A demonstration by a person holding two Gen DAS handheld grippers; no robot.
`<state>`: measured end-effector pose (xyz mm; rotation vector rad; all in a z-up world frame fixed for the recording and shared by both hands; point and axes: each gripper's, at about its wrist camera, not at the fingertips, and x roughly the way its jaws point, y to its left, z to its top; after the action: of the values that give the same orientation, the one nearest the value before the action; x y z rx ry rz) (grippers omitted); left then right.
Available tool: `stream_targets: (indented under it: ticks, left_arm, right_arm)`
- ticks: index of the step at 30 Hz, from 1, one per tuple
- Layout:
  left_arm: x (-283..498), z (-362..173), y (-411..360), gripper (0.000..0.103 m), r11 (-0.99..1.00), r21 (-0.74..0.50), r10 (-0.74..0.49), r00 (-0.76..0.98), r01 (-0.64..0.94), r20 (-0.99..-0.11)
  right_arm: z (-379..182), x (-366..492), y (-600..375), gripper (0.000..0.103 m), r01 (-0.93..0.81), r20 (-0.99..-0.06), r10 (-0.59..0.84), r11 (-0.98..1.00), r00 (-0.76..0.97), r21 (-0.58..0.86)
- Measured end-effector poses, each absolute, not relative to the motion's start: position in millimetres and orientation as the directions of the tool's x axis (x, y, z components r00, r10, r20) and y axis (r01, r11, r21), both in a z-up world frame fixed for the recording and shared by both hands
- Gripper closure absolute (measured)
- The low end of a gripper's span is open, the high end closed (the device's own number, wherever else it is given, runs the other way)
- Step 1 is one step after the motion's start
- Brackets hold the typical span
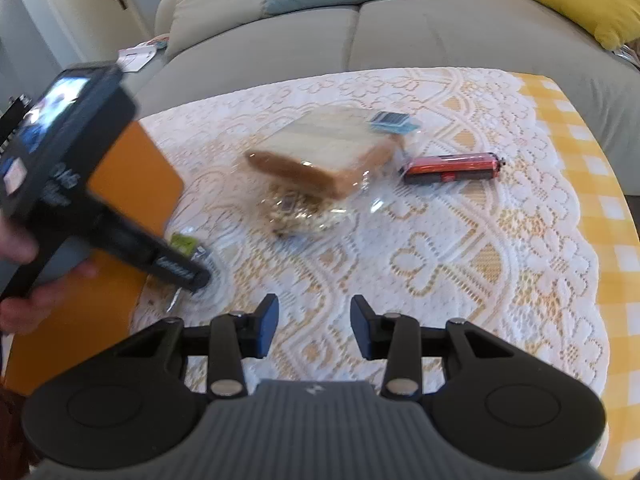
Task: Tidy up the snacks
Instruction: 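Grasp the green raisin pack with the left tool, then grasp the bagged bread loaf with the right tool while the left tool holds the raisin pack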
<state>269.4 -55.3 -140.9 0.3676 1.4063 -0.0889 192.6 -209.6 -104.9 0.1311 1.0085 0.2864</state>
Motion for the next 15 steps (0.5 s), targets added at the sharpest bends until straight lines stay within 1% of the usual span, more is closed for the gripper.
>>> stream_targets:
  ticks: [2,7,10,11,12,14,15]
  left_arm:
    - [268.6,-136.9,-50.8,0.057,0.947,0.181,0.137,0.175,0.267,-0.975]
    - [263.8,-121.4,-46.3,0.059,0.953,0.171,0.115,0.225,0.250,-0.968]
    - [262.8,-106.4,-46.8,0.059,0.965,0.127,0.067,0.251,0.230,-0.966]
    - [262.3,-101.6,-46.9,0.059,0.968,0.118,0.057,0.263,0.221,-0.963]
    - [261.4,-97.6,-47.5,0.059,0.970,0.114,0.050,0.280,0.215,-0.959]
    - [261.3,-91.1,-48.6,0.060,0.973,0.109,0.043,0.305,0.203,-0.951]
    - [260.8,-88.8,-50.2,0.060,0.975,0.104,0.038,0.310,0.198,-0.950]
  right_arm:
    - [-105.0,198.5,-210.9,0.064,-0.173,-0.807,0.286,0.958,0.517,0.228]
    - [-102.1,211.3,-213.7,0.064,-0.171,-0.764,0.296,0.955,0.574,0.242]
    - [-97.6,217.1,-215.0,0.064,-0.165,-0.727,0.290,0.956,0.622,0.241]
    - [-96.3,219.7,-215.4,0.061,-0.160,-0.715,0.281,0.959,0.640,0.234]
    - [-95.6,222.0,-215.2,0.049,-0.158,-0.705,0.275,0.961,0.653,0.229]
    - [-96.5,228.0,-217.4,0.036,-0.150,-0.682,0.279,0.958,0.677,0.243]
    - [-98.3,232.9,-219.1,0.036,-0.147,-0.677,0.294,0.952,0.675,0.267]
